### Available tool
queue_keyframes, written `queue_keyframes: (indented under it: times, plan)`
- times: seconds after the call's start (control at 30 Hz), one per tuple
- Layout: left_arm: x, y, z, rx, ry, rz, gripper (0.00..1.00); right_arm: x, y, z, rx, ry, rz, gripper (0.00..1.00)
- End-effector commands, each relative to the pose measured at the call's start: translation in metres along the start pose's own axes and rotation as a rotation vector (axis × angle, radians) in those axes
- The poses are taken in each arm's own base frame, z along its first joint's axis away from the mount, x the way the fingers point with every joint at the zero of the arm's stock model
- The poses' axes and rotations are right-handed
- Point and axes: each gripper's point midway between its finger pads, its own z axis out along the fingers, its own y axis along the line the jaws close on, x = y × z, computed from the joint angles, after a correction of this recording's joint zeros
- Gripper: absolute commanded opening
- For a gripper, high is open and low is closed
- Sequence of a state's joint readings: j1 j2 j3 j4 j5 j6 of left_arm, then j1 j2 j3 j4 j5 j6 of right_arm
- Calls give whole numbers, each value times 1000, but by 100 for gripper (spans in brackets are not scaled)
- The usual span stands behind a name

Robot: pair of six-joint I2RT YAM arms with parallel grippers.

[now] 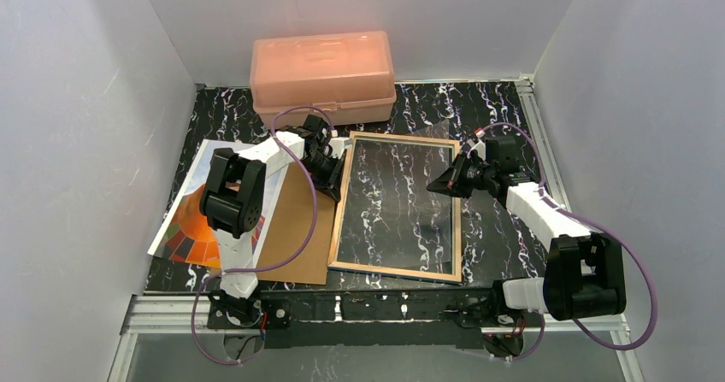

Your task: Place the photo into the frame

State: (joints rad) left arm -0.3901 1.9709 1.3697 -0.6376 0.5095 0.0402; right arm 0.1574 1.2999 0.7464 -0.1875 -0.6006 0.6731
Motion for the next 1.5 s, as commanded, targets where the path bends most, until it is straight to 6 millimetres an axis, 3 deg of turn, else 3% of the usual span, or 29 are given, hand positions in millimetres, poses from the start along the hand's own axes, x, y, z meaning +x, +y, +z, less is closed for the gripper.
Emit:
queue_keyframes:
  times: [0.0, 0.23, 0.9, 1.17, 1.47]
  plan:
    - [4, -5, -6, -1, 14, 28, 5, -36, 32, -4, -77, -118, -132, 1]
    - [3, -5, -7, -4, 16, 33, 5, -44, 32, -4, -75, -153, -157, 1]
    - [4, -6, -5, 8, 23, 31, 3, -29, 34, 8, -122, -77, -160, 1]
    - [2, -7, -9, 6, 10, 33, 2, -24, 12, 13, 7, -36, -183, 1]
    - [1, -8, -12, 4, 3, 32, 1, -25, -1, 15, 124, -26, -216, 36]
